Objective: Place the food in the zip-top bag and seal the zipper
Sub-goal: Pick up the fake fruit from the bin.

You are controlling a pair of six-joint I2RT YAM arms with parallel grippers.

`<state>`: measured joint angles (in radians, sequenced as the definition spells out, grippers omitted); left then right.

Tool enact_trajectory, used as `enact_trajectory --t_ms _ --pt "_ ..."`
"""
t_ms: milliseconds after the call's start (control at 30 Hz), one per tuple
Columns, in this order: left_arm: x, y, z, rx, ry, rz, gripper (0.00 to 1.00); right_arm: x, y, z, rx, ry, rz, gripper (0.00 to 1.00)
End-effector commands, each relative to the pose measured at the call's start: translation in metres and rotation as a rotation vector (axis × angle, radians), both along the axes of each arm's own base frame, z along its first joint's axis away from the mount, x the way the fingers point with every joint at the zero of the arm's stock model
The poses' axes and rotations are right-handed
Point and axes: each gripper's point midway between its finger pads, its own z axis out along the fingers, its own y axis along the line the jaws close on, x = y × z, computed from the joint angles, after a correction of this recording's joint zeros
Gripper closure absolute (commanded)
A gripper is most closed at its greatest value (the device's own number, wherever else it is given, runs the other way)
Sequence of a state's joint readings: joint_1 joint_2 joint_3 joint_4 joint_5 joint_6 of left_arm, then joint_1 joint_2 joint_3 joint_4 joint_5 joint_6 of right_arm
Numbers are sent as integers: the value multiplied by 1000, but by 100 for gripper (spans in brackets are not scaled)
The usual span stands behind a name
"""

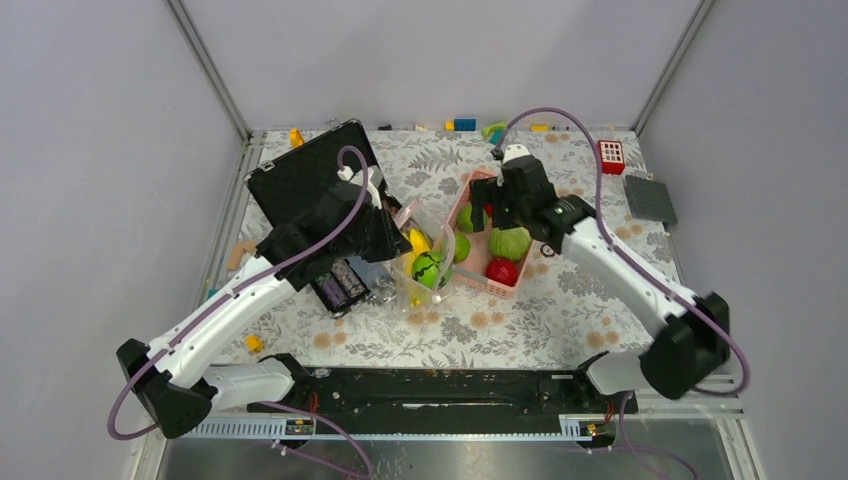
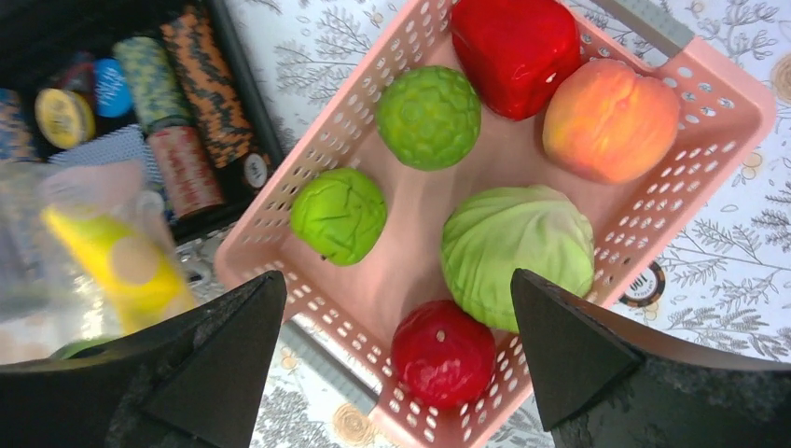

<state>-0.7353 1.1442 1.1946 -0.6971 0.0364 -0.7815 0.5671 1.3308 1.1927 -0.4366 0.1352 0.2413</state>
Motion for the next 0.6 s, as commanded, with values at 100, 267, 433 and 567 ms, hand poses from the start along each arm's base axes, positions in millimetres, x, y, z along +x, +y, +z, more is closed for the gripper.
enact_trajectory --t_ms 100,267,433,567 --pt "4 13 25 -16 -92 54 100 57 26 -37 -90 61 54 5" --pt "4 14 17 -11 -75 64 100 84 42 -74 -117 111 66 8" --pt "4 12 12 -11 -59 60 100 103 44 -107 -157 138 16 12" --pt "5 10 10 -6 -53 59 100 111 42 -132 -182 159 -21 12"
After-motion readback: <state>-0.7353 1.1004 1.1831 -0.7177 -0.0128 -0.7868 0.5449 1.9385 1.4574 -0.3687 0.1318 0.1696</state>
